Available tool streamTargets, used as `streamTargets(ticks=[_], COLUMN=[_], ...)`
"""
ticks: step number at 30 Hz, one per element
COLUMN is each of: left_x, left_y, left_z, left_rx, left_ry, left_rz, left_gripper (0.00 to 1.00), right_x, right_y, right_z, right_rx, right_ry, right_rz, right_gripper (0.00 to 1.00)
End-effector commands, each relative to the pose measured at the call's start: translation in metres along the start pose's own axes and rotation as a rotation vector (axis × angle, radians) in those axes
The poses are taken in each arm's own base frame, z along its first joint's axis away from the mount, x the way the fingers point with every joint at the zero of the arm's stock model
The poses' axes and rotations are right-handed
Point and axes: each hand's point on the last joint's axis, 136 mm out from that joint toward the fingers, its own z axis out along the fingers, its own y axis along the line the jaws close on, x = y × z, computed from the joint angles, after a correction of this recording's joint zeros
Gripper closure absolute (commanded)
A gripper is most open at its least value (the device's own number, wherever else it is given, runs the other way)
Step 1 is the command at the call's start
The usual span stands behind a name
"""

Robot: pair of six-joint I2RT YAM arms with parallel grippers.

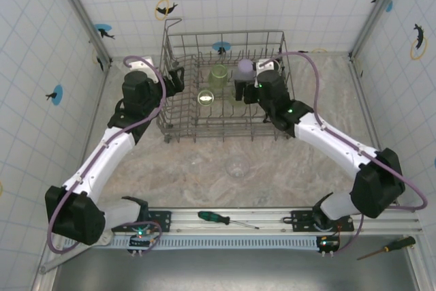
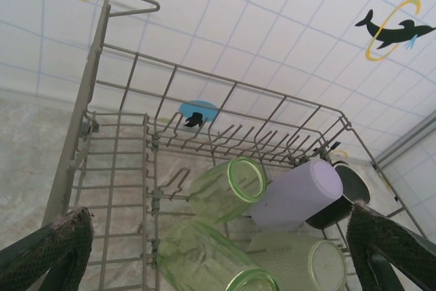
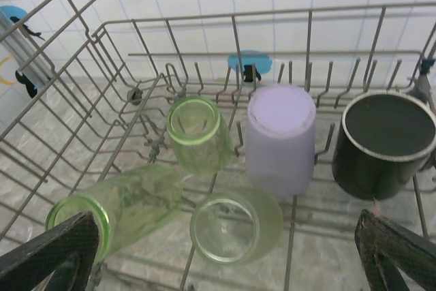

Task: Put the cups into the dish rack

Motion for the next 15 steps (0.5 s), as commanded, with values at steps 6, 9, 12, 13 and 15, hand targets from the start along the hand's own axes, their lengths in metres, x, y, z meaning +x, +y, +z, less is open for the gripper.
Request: streamTargets(ticks=[6, 9, 12, 13, 15], left_x=[0.009, 0.009, 0.016, 0.021, 0.031], left_y=[-0.012, -0.015, -0.029, -0.035, -0.043], left_z=[-0.011, -0.013, -0.017, -0.018, -0.021], left_rx=[-0.039, -0.061, -0.024, -0.010, 0.004], left_ry=[0.039, 0.068, 0.094, 0.107, 0.137], left_rz=[0.032, 0.034, 0.020, 0.018, 0.021], left_gripper=[0.02, 0.02, 0.02, 0.02, 0.02], right_x=[0.033, 0.038, 0.045, 0.046, 0.050], right_y=[-0.018, -0.020, -0.023, -0.024, -0.026], right_z=[-0.041, -0.050, -0.057, -0.059, -0.063], right_rx=[-0.011, -0.026, -0.035, -0.035, -0.033], right_ry=[0.055, 0.058, 0.064, 0.066, 0.073], right_rz=[0.072, 0.080, 0.087, 0.087, 0.087], right_gripper=[0.00, 0.00, 0.00, 0.00, 0.00])
